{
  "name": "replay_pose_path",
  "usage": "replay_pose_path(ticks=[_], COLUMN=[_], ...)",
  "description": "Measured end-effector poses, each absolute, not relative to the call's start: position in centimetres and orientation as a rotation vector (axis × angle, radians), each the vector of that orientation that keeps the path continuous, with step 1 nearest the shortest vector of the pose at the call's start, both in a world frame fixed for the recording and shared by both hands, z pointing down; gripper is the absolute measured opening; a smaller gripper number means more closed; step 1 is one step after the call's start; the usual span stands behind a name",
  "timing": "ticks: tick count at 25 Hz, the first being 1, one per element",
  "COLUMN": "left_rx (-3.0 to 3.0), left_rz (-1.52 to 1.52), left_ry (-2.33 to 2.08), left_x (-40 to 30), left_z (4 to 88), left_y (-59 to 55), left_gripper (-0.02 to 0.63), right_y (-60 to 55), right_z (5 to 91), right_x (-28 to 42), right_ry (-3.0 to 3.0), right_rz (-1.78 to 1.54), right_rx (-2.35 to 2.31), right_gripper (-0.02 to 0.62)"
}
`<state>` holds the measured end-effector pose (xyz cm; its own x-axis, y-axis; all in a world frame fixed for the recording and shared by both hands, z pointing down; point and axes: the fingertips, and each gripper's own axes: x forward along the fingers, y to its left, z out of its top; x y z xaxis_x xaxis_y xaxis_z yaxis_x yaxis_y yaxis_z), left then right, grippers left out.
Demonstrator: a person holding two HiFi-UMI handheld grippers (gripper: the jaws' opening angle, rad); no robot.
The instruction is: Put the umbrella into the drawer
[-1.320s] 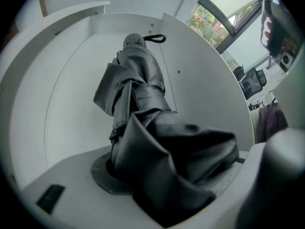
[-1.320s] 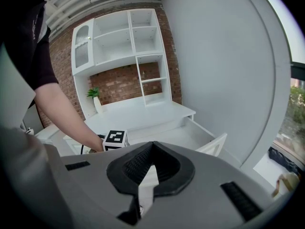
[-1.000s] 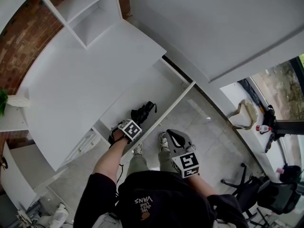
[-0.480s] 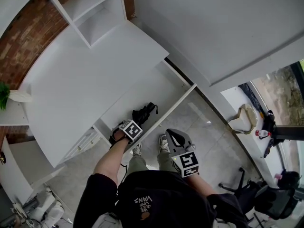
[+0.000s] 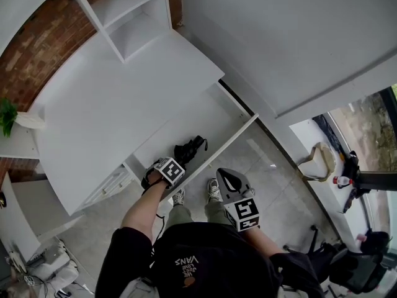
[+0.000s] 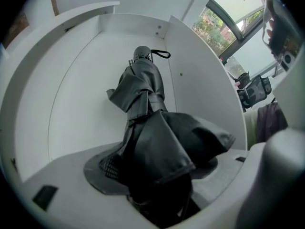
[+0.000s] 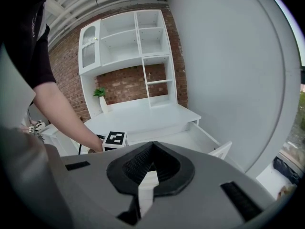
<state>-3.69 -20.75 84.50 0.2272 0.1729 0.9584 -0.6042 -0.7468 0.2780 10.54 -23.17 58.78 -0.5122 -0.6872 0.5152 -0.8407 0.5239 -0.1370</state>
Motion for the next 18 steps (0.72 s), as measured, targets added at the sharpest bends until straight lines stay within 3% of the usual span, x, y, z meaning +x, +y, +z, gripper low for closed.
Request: replay_pose_path(ticks=[18], left_rx=[2.08], left_rz=[1.446], left_ry=[-0.614], left_x=[-3.5], left_z=[78.2], left_y=[-23.0], left_gripper=[0.308], right_y=[-23.1], right_z=[57.4], right_x=[9.8], right_ry=[-2.416], right_rz=[0.491], right_rx=[1.231], right_gripper=[-0.002])
